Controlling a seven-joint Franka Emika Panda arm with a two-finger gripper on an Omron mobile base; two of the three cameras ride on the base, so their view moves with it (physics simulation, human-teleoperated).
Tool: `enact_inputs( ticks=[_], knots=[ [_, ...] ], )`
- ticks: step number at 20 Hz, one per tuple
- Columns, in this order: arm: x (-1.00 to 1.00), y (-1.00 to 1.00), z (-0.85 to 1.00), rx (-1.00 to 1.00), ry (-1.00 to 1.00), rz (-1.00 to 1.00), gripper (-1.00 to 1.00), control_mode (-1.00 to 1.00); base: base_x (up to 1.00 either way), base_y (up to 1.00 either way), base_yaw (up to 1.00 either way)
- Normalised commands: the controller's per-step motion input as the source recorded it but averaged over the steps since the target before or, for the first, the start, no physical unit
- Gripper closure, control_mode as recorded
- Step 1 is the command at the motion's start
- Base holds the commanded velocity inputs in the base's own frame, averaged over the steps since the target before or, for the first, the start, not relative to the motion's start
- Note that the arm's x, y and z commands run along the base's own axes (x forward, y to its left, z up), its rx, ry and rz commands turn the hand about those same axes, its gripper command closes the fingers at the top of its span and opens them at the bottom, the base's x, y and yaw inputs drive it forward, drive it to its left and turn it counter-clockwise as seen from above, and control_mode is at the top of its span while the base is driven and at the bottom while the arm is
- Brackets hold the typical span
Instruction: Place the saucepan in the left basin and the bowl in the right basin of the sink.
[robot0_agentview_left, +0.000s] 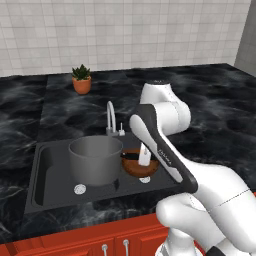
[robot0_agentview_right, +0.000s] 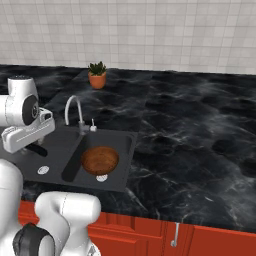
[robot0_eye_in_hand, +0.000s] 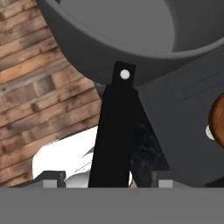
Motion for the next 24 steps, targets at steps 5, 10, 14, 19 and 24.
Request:
enact_inputs(
  ticks=[5,10,14,19,24],
  knots=[
    [0.18,0.51,-0.06,-0.12,0.05,-0.23,1.0,-1.0,0.0,0.0,0.0],
    [0.18,0.52,-0.08,-0.19,0.05,-0.23,1.0,-1.0,0.0,0.0,0.0],
    [0.22,0.46,-0.11,-0.2,0.03,-0.22,1.0,-1.0,0.0,0.0,0.0],
    [0.22,0.37,-0.18,-0.18,0.05,-0.13,1.0,-1.0,0.0,0.0,0.0],
    [0.24,0.33,-0.21,-0.14,0.01,-0.06,1.0,-1.0,0.0,0.0,0.0]
  ],
)
